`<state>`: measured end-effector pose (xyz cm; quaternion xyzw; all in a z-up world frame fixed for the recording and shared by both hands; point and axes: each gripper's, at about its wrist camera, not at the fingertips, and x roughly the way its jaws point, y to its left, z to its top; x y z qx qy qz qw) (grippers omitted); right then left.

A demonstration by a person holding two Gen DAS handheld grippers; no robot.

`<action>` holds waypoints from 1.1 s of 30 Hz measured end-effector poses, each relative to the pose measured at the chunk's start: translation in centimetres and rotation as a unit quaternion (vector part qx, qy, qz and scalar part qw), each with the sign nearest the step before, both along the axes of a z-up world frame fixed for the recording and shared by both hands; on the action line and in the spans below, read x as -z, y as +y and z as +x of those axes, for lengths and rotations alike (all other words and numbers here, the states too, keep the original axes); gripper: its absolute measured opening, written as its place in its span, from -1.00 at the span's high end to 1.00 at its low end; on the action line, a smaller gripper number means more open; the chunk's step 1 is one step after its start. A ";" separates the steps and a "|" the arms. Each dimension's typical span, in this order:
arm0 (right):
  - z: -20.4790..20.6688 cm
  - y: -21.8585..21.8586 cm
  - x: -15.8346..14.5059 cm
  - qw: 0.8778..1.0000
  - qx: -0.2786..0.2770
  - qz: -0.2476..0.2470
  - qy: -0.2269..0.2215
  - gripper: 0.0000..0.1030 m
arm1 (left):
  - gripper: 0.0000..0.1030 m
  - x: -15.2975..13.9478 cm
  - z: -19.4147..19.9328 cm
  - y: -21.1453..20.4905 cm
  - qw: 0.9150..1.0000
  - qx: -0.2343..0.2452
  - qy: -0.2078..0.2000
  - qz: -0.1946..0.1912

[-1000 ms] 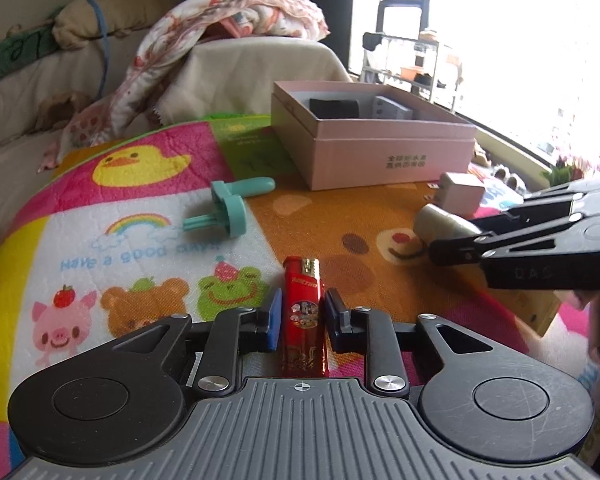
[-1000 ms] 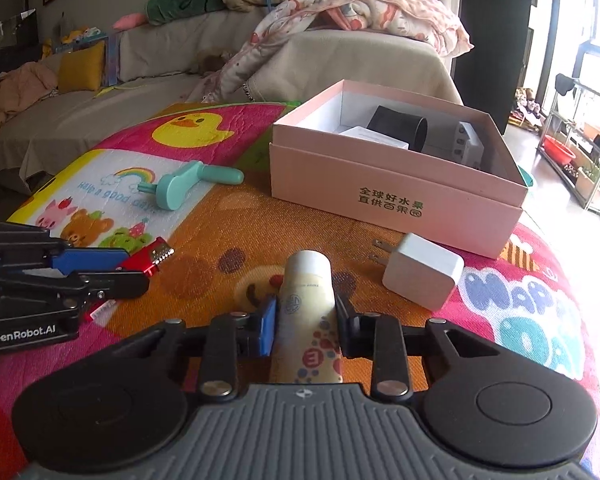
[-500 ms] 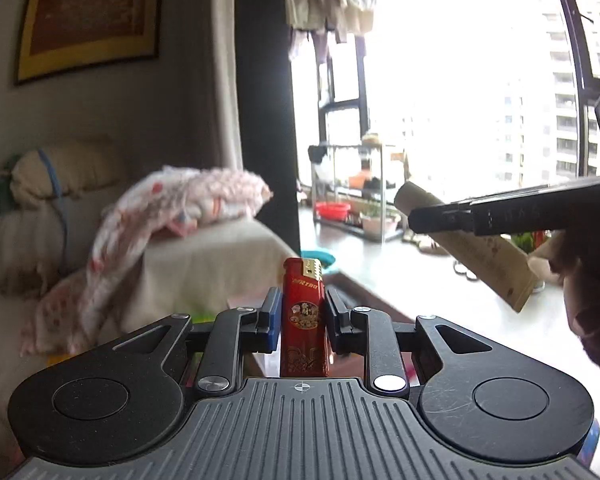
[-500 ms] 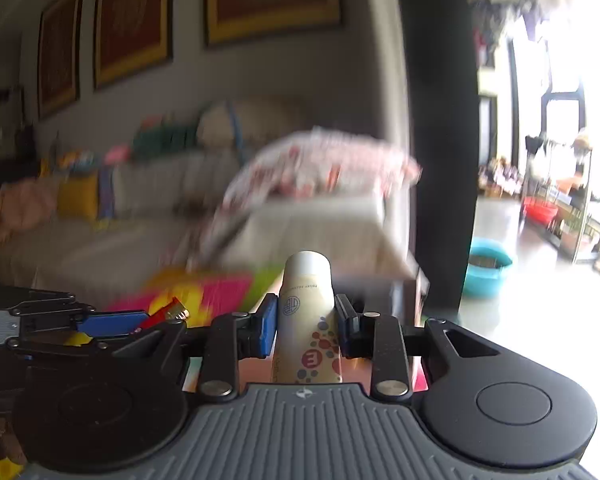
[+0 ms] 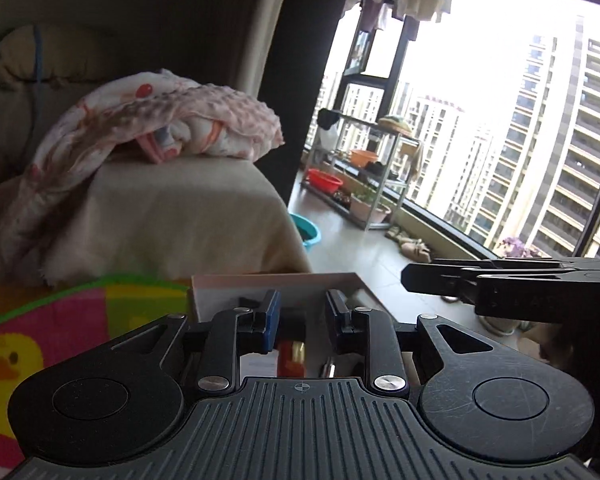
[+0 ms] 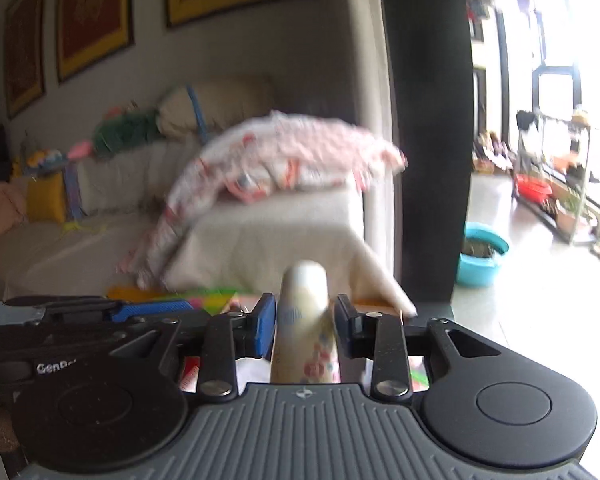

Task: Organize rigid objects
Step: 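Carry the lighter and tube into the pink box and open both tools, then grasp the teal plastic toy with the left tool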

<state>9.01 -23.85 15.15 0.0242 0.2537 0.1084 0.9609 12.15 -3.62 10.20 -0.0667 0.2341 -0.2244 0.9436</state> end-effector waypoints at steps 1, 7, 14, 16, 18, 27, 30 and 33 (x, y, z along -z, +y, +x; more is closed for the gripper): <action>-0.2 -0.2 0.7 1.000 0.003 0.002 0.005 0.29 | 0.47 0.3 -0.4 0.6 1.000 0.001 -0.004 0.002; -5.5 -1.2 4.4 0.999 0.030 -0.038 -0.014 0.07 | 0.47 1.4 -5.3 5.8 0.999 -0.045 -0.006 0.005; -11.9 -0.8 9.8 0.999 0.002 -0.032 0.037 0.00 | 0.47 4.2 -11.8 11.6 0.991 -0.129 0.019 0.008; -13.2 -0.1 10.8 0.999 0.006 -0.034 0.040 0.00 | 0.47 4.5 -12.8 12.7 0.989 -0.144 0.026 0.009; -14.2 0.2 11.4 0.999 0.012 -0.021 0.040 0.00 | 0.47 4.6 -12.9 13.0 0.988 -0.153 0.036 0.012; -13.9 0.4 12.9 0.998 0.039 0.013 0.046 0.00 | 0.47 5.4 -11.8 9.1 0.990 -0.117 0.055 0.057; -13.7 0.3 13.1 0.998 0.041 0.019 0.051 -0.01 | 0.47 6.3 -10.8 8.1 0.986 -0.133 0.069 0.076; -13.6 0.3 13.4 0.997 0.043 0.018 0.058 -0.01 | 0.35 7.3 -9.5 7.7 0.982 -0.149 0.078 0.089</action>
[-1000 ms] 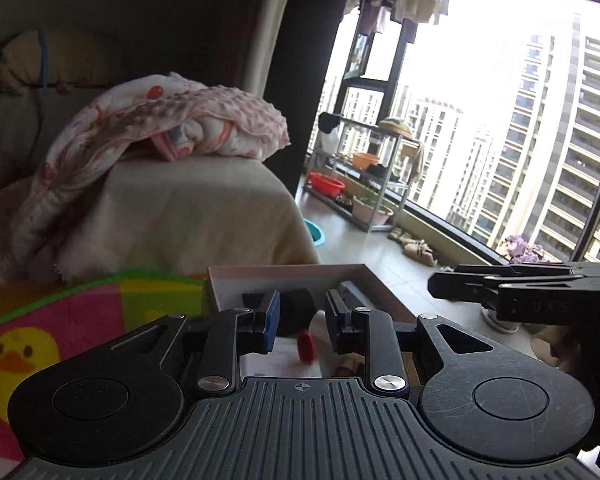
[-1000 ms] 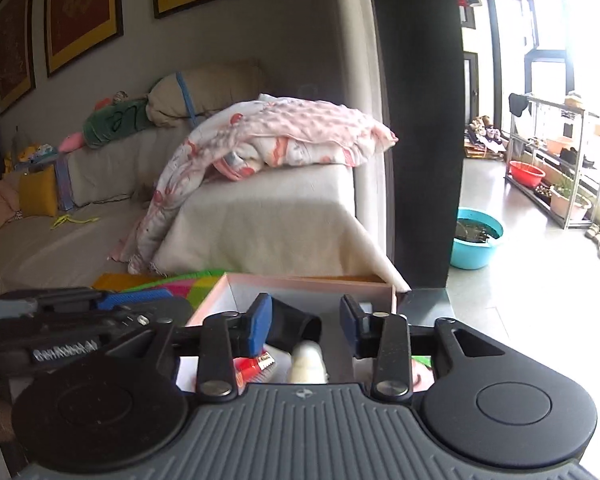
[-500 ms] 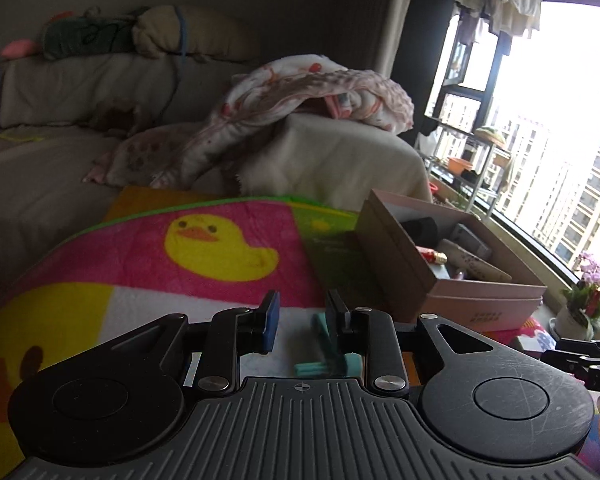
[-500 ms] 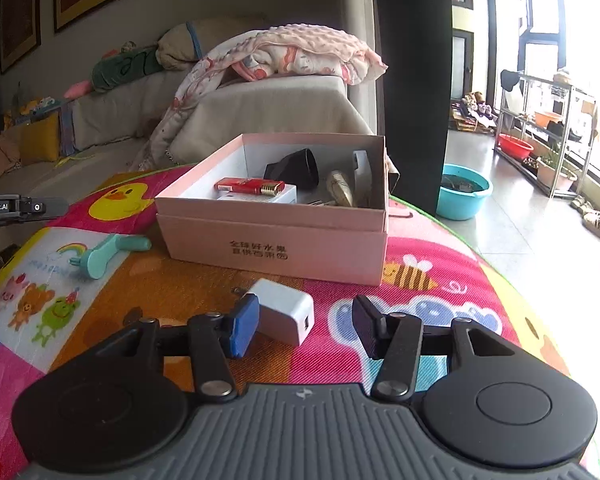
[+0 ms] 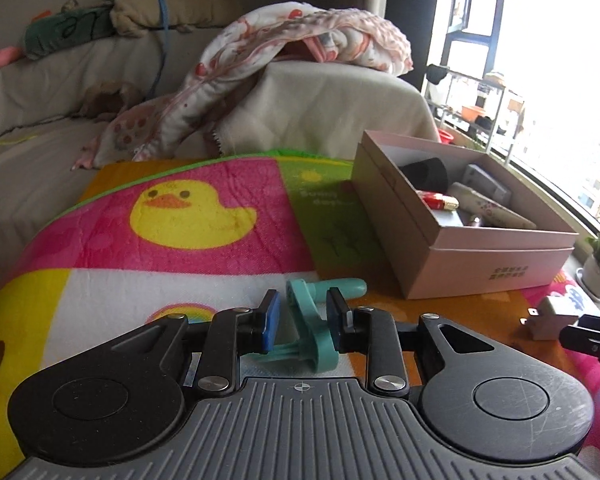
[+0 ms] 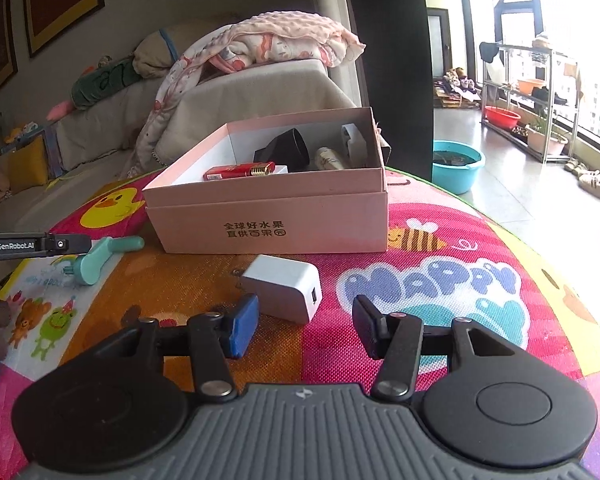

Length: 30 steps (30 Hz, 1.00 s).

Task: Organize rigid objects
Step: 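Grasp the teal plastic toy with the left tool, then grasp the white charger plug with the right tool while the left tool holds the teal toy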

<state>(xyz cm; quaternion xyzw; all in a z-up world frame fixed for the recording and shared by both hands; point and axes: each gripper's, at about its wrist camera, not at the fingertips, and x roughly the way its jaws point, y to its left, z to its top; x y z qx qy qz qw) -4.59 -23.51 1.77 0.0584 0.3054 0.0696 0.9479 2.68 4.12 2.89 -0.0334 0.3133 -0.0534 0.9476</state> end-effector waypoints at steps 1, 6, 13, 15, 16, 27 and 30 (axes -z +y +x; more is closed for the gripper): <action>-0.1 0.0 0.0 1.000 0.001 -0.001 -0.001 -0.01 | 0.34 0.2 0.2 -0.1 1.000 0.000 0.000 0.000; -0.1 0.1 0.1 1.000 -0.001 -0.004 -0.001 -0.01 | 0.38 0.9 0.1 -1.0 0.999 0.030 0.014 0.008; 0.0 0.1 0.1 1.000 0.000 -0.001 0.003 -0.02 | 0.51 1.3 -3.1 -2.7 0.993 0.119 0.017 0.007; 0.0 0.1 0.2 1.000 0.000 -0.001 0.003 -0.04 | 0.51 1.3 -4.5 -3.4 0.989 0.148 0.019 0.008; 0.0 0.1 0.1 1.000 0.000 -0.001 0.003 -0.05 | 0.51 1.3 -5.2 -3.6 0.987 0.162 0.022 0.004; 0.0 0.4 0.1 1.000 0.002 -0.011 0.005 -0.08 | 0.48 2.0 -7.8 -4.3 0.983 0.182 0.004 -0.013; 0.5 1.0 0.1 1.000 -0.001 -0.025 0.016 -0.08 | 0.48 1.9 -8.1 -4.8 0.983 0.182 -0.002 0.007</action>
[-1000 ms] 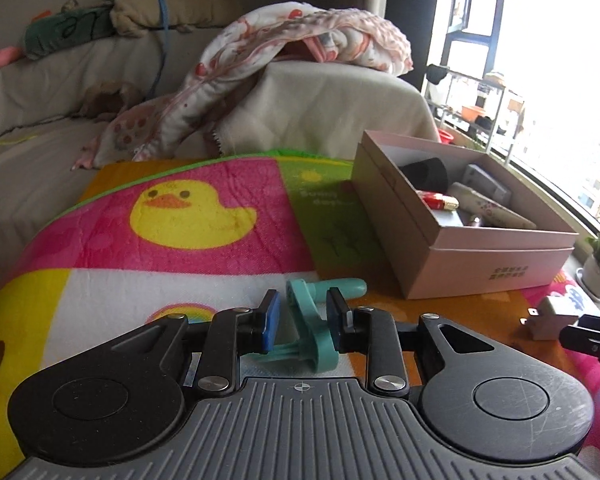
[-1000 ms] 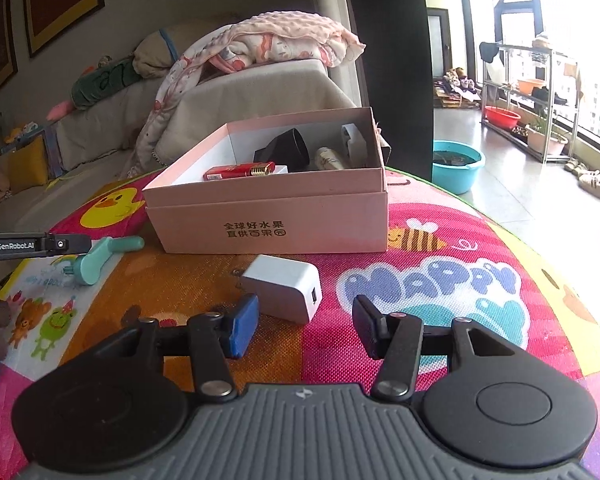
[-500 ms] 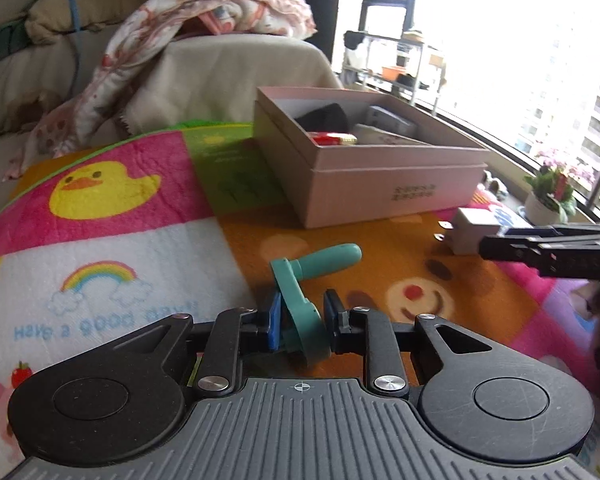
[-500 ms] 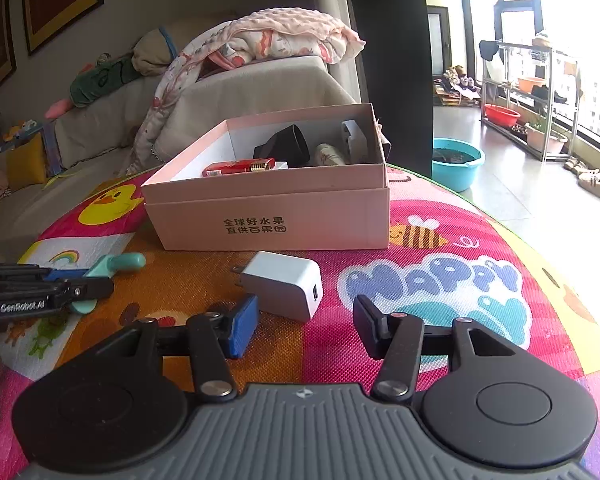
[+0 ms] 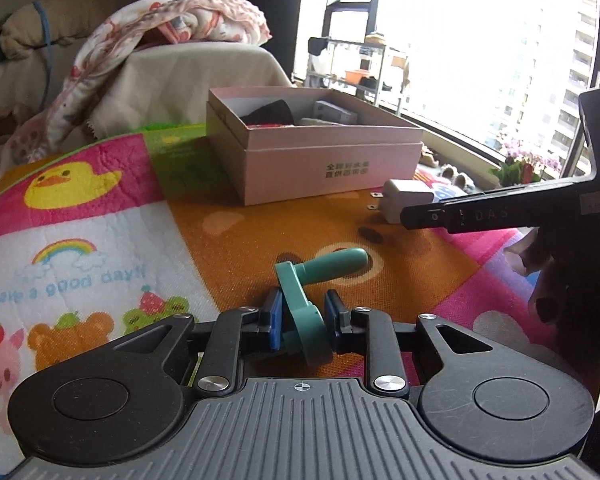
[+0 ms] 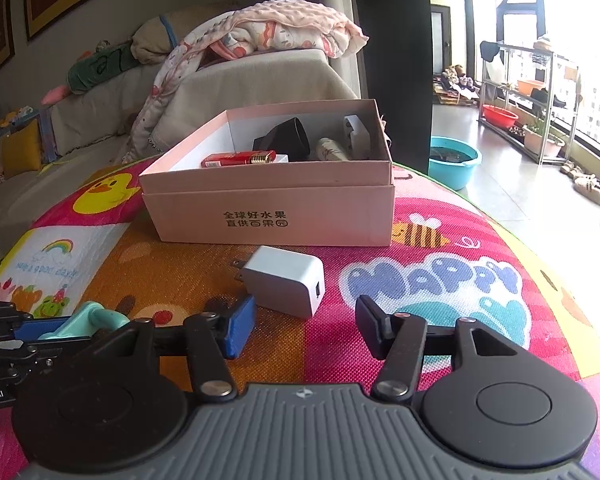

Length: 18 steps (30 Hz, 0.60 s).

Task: Organize rigid objects
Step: 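Grasp the white charger plug with the right tool while the left tool holds the teal toy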

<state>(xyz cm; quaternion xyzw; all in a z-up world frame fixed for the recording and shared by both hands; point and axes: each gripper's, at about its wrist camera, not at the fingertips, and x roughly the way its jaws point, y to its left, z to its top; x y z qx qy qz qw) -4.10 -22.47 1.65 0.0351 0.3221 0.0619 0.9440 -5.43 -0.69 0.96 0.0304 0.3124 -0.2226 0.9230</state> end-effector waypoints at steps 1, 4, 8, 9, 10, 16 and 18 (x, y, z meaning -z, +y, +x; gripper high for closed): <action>0.2 0.3 0.0 1.000 0.000 -0.001 0.002 -0.08 | 0.48 0.0 -0.1 -0.1 1.000 0.000 -0.002 0.005; 1.1 1.2 -0.1 1.000 0.011 0.004 0.013 -0.08 | 0.48 0.0 -0.1 -0.3 1.000 0.000 -0.005 0.010; 2.2 2.6 -0.1 1.000 0.014 -0.015 0.015 -0.08 | 0.48 0.1 0.0 0.0 1.000 0.000 -0.001 -0.002; 2.4 2.9 -0.1 1.000 0.017 -0.023 0.013 -0.08 | 0.48 0.1 0.0 0.1 1.000 0.000 0.001 -0.006; 2.6 3.0 -0.1 0.999 0.018 -0.027 0.010 -0.08 | 0.48 0.1 0.0 0.2 1.000 -0.001 0.002 -0.010; 2.0 2.9 -0.6 0.999 -0.021 -0.032 0.008 0.08 | 0.48 0.1 0.2 0.6 1.000 -0.001 0.008 -0.023; 1.1 2.8 -0.7 0.998 -0.043 -0.032 0.013 0.08 | 0.48 0.1 0.2 0.7 1.000 -0.001 0.009 -0.026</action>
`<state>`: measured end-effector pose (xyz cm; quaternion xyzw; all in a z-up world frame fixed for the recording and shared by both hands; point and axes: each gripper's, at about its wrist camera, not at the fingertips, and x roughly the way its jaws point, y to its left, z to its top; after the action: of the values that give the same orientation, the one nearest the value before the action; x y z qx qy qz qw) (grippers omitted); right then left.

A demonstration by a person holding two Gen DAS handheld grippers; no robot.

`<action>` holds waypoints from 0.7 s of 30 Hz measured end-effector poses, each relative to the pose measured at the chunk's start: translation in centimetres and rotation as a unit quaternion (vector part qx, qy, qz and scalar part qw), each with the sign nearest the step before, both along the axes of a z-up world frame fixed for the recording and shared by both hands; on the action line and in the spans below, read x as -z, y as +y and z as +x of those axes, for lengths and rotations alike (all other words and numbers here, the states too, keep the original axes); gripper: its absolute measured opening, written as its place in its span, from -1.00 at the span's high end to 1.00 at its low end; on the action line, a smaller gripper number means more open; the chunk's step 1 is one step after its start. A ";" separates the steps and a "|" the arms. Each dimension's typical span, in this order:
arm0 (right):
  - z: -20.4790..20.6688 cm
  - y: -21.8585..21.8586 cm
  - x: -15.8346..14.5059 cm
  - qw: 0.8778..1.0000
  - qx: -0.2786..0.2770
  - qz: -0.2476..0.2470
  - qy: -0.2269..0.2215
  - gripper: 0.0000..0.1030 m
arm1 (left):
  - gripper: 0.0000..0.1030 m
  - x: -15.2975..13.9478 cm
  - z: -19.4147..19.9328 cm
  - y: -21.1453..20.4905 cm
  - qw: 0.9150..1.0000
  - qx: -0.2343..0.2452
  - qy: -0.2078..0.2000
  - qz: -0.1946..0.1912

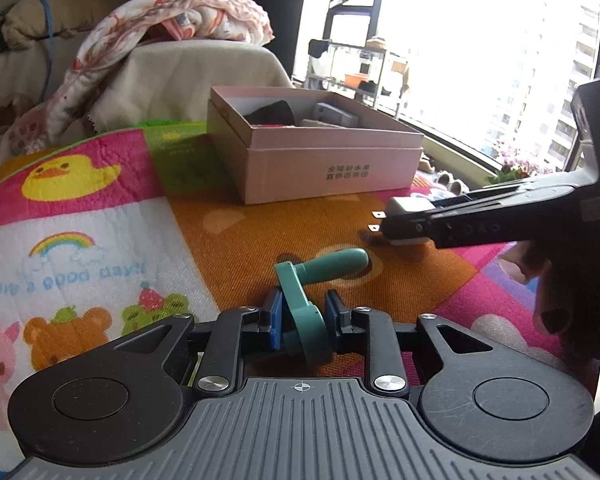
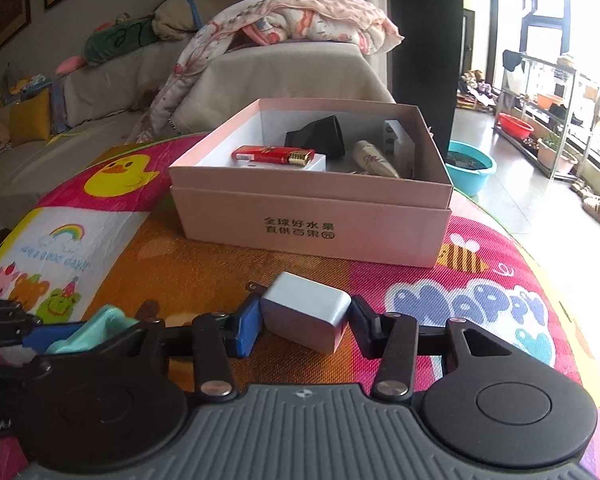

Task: Organize rigid objects
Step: 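Grasp the white charger plug with the right tool while the left tool holds the teal toy, then carry the teal toy and charger into the pink box and open both tools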

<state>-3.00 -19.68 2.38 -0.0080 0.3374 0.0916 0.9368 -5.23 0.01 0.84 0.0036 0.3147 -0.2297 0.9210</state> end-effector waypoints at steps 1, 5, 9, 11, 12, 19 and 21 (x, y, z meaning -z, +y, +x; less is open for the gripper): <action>-0.6 -0.1 -0.1 1.000 -0.013 0.001 0.003 0.08 | 0.48 0.0 0.0 0.0 1.000 0.000 0.001 -0.001; -3.0 -0.4 -0.3 0.998 -0.056 -0.016 0.003 0.08 | 0.48 0.0 0.1 0.0 1.000 -0.001 0.001 -0.001; -4.7 -0.5 -0.1 0.995 -0.075 -0.055 -0.017 0.08 | 0.48 0.0 0.0 -0.1 1.000 -0.001 -0.001 0.005; -4.9 -0.7 0.3 0.996 -0.063 -0.068 -0.021 0.02 | 0.48 0.0 0.0 -0.2 1.000 -0.002 -0.003 0.009; -4.7 -0.9 0.5 0.996 -0.054 -0.068 -0.018 0.00 | 0.48 0.0 -0.1 -0.4 1.000 -0.002 -0.004 0.012; -4.3 -1.9 0.9 0.999 -0.031 -0.029 -0.009 -0.10 | 0.41 -0.1 -0.2 -1.1 0.999 0.009 -0.007 0.032; -4.3 -2.0 1.0 0.999 -0.029 -0.026 -0.008 -0.11 | 0.16 -0.2 -0.3 -1.6 0.999 0.023 -0.006 0.042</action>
<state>-7.31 -21.67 1.40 -0.0431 0.3315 0.1103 0.9360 -5.52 -1.61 1.06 0.0510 0.3185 -0.2376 0.9162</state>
